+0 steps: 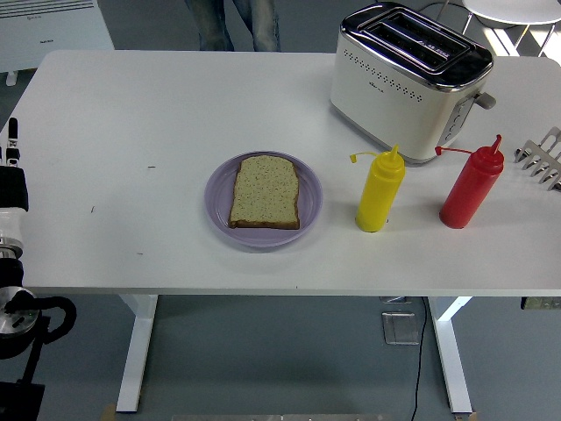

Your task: Pick up the cup,pour liquid into bread,place the cup on the desk

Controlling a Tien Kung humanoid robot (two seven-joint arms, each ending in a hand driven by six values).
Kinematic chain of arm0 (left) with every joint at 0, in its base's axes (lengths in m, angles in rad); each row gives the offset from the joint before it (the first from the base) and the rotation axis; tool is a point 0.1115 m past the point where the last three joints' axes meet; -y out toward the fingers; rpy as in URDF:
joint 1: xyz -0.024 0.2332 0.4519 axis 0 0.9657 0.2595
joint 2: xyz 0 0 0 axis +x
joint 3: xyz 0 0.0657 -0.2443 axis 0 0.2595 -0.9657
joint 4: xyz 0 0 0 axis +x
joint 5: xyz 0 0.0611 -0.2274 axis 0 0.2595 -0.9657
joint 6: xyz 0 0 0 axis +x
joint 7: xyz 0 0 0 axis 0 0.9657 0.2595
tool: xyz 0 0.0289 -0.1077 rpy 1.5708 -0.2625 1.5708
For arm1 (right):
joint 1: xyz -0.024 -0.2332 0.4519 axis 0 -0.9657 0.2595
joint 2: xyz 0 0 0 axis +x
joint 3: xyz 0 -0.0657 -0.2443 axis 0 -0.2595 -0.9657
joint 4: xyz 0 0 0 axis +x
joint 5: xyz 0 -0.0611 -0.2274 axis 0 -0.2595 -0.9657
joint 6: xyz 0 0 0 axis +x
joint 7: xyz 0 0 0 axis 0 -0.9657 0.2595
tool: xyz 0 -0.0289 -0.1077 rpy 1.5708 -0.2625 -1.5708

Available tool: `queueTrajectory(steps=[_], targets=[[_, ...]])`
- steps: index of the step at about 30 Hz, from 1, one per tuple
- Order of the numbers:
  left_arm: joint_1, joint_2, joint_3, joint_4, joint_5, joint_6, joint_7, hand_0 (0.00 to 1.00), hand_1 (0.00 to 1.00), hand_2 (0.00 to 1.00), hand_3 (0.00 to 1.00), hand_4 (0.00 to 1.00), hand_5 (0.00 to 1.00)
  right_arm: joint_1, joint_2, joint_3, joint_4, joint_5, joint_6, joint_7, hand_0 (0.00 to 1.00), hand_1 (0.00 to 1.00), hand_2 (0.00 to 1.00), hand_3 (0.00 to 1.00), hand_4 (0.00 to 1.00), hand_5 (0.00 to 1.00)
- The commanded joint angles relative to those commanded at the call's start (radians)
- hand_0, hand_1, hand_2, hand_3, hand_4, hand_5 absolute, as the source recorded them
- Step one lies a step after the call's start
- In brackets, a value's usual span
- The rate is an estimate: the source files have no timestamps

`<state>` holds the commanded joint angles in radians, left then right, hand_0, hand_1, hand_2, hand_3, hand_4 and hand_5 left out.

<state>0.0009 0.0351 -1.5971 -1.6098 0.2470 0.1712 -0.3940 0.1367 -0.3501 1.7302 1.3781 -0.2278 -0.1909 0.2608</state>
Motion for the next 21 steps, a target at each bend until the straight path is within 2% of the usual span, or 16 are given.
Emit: queueTrajectory(steps=[21], targets=[[0.003,0.001,0.0,0.0,0.001,-0.001,0.0,0.881,0.886,0.873,0.761,0.542,0.998,-0.002,-0.001,0.004,-0.003,-0.013,0.004,-0.048,0.745,0.669,0.689,0.717,0.523,0.465]])
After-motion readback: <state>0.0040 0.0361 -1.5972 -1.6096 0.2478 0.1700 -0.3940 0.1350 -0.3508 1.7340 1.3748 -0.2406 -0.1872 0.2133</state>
